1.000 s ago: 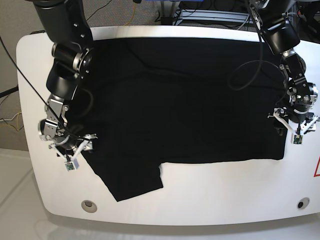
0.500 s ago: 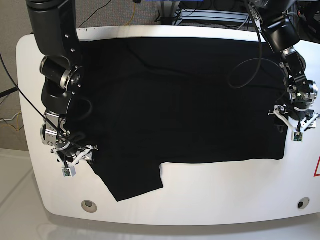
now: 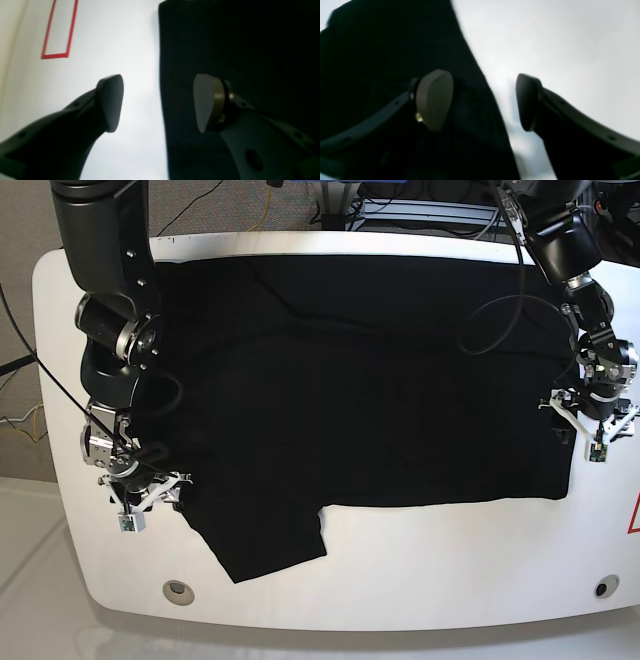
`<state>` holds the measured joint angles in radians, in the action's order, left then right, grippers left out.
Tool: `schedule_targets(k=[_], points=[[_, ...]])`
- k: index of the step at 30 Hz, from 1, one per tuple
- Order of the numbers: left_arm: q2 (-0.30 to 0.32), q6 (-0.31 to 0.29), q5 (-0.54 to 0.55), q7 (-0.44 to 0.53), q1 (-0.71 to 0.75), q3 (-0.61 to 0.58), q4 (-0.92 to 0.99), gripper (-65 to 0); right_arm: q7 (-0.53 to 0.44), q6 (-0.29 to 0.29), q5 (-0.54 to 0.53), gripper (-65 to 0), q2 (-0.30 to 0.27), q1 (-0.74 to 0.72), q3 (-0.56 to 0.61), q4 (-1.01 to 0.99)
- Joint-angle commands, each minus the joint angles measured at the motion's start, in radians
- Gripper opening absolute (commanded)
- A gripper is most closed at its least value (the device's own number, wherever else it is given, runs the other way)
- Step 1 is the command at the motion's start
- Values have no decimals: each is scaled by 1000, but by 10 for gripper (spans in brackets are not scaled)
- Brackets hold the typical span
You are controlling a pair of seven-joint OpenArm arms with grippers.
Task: Fold the T-shirt properly
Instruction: 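Lower both grippers onto the black shirt's side edges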
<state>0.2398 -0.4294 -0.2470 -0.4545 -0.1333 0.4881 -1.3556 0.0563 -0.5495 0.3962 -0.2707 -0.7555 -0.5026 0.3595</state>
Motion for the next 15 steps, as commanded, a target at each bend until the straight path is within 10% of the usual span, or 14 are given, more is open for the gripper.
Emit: schedule_targets(k=[1, 15], points=[[20, 8, 2, 23, -21, 4, -20, -230, -23, -7, -9, -232, -12, -11, 0, 14], [22, 7, 1, 23, -19, 45, -20, -230, -23, 18, -7, -232, -8, 61, 2, 13]])
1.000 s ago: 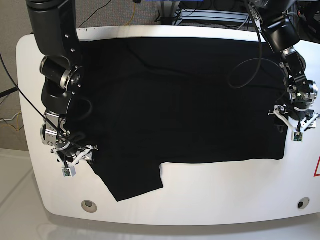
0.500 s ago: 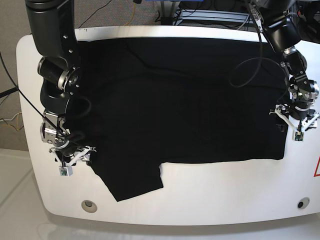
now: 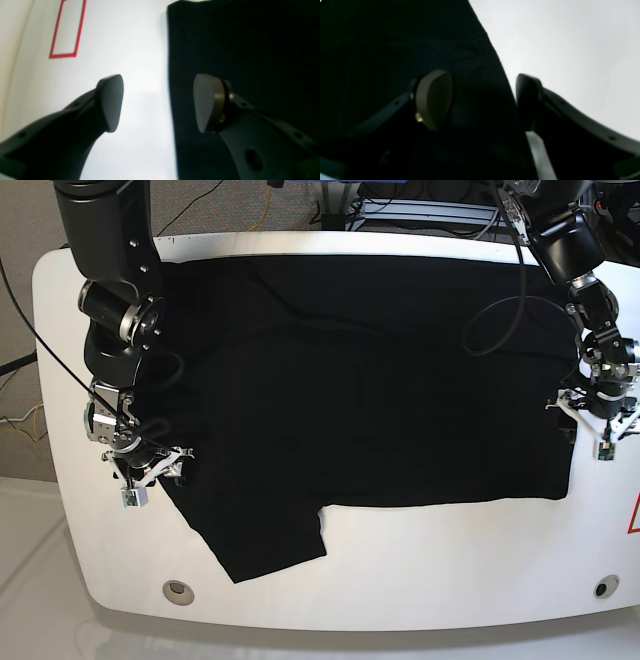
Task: Fold the T-shirt properly
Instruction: 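Lower both grippers onto the black shirt's side edges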
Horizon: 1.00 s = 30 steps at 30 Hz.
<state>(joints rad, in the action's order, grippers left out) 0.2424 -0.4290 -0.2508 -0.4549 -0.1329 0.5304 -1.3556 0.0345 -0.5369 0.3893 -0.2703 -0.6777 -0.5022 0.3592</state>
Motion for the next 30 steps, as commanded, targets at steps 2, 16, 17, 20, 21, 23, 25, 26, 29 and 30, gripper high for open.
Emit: schedule_targets(k=[2, 16, 17, 20, 21, 23, 25, 26, 29, 30], points=[[19, 6, 5, 23, -20, 3, -22, -230, 2, 2, 0, -232, -7, -15, 14, 13], [19, 6, 5, 23, 5, 3, -61, -230, 5, 4, -5, -237, 61, -15, 130, -32], [19, 6, 5, 23, 5, 3, -61, -230, 5, 4, -5, -237, 64, -15, 130, -32], [19, 6, 5, 23, 5, 3, -61, -230, 6, 1, -5, -237, 65, -15, 130, -32], [19, 6, 5, 23, 5, 3, -61, -230, 6, 1, -5, -238, 67, -15, 130, -32], [19, 6, 5, 23, 5, 3, -61, -230, 6, -1, -5, -239, 76, -15, 130, -33], [19, 6, 5, 23, 5, 3, -61, -230, 6, -1, -5, -261, 79, -15, 132, -33], [19, 6, 5, 23, 5, 3, -61, -230, 6, -1, -5, -280, 79, -15, 132, -33], [19, 6, 5, 23, 5, 3, -61, -230, 6, -1, -5, -409, 79, -15, 132, -33], [19, 6, 5, 23, 5, 3, -61, -230, 6, 1, -5, -462, 78, -15, 132, -33]])
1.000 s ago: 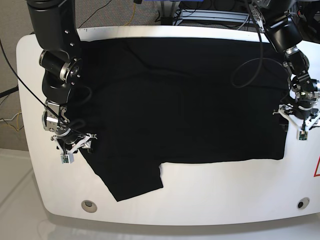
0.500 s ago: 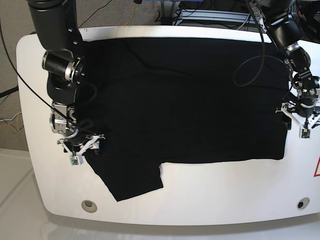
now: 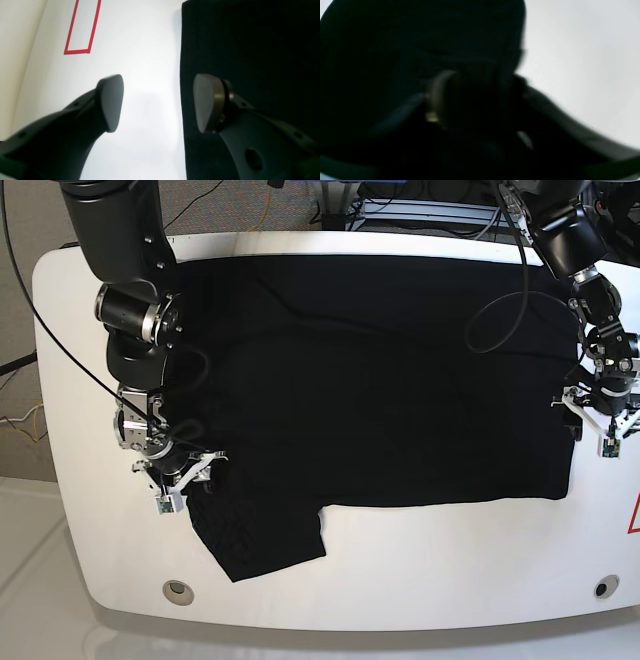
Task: Fold the T-shirt properly
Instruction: 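Lower both grippers onto the black shirt's side edges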
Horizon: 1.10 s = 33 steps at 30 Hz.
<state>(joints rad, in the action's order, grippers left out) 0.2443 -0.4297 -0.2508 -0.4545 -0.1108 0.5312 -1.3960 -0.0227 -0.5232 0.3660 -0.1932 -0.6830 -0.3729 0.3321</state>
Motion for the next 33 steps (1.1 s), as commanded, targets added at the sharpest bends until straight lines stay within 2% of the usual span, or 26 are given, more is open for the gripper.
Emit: schedule_targets(k=[1, 2, 4, 8, 21, 27, 33], points=[[17, 7, 5, 23, -17, 2, -21, -230, 63, -15, 18, -509, 1, -8, 2, -6], [17, 7, 5, 23, -17, 2, -21, -230, 63, -16, 18, -566, -1, -8, 2, -6], [17, 7, 5, 23, -17, 2, -19, -230, 65, -28, 20, -615, -4, -7, 5, -8], [17, 7, 5, 23, -17, 2, -21, -230, 76, -61, 20, -613, -15, 15, 5, -4], [17, 13, 5, 24, -54, 4, -12, -230, 76, -71, 20, -636, -38, 50, 5, -3], [17, 117, 9, 32, -99, 2, 39, -230, 76, -71, 20, -636, -39, 50, 5, -3], [17, 122, 6, 112, -172, 0, 175, -228, 76, -71, 20, -636, -38, 47, 5, -3]])
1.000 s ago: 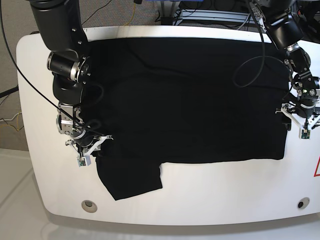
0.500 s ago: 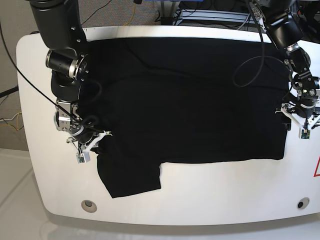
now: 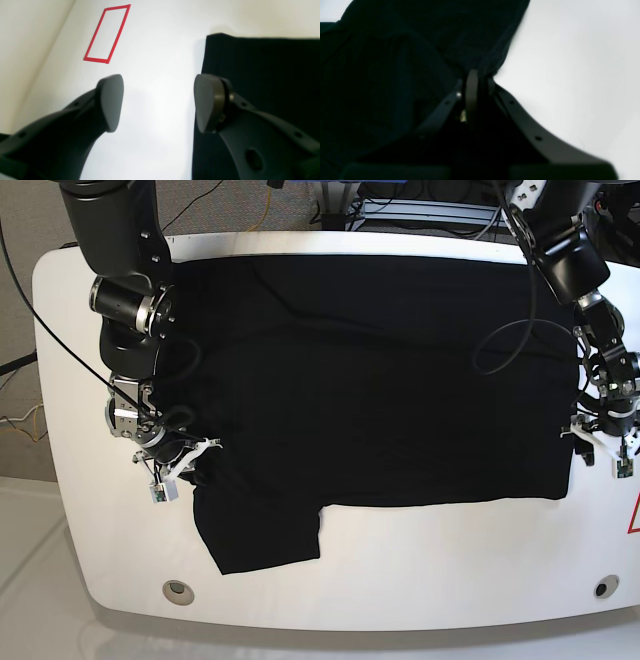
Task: Fold the T-shirt properly
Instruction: 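Lower both grippers onto the black shirt's side edges, then close both grippers on the shirt's side edges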
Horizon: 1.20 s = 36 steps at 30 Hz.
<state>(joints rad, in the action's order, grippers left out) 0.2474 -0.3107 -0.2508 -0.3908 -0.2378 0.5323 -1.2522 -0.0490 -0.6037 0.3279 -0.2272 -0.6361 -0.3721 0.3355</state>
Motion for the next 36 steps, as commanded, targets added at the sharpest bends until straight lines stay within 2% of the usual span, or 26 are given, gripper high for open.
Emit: schedule_targets(k=[1, 9, 17, 24, 30, 36], points=[[14, 3, 6, 56, -56, -2, 55, -228, 102, 9, 58, -636, -4, 0, 5, -6], [37, -5, 12, 125, -157, -2, 285, -228, 102, 9, 58, -635, -5, 0, 5, -6], [43, -110, 40, 209, -237, 1, 466, -228, 103, 9, 58, -635, -8, 0, 5, -6], [79, -115, 117, 243, -255, -5, 529, -227, 103, -2, 58, -635, -10, 0, 5, -6], [82, -115, 143, 272, -291, -4, 609, -145, 103, -25, 58, -635, -10, 0, 5, -6], [92, -112, 143, 295, -294, -2, 644, -144, 103, -26, 58, -635, -10, -1, 5, -6]])
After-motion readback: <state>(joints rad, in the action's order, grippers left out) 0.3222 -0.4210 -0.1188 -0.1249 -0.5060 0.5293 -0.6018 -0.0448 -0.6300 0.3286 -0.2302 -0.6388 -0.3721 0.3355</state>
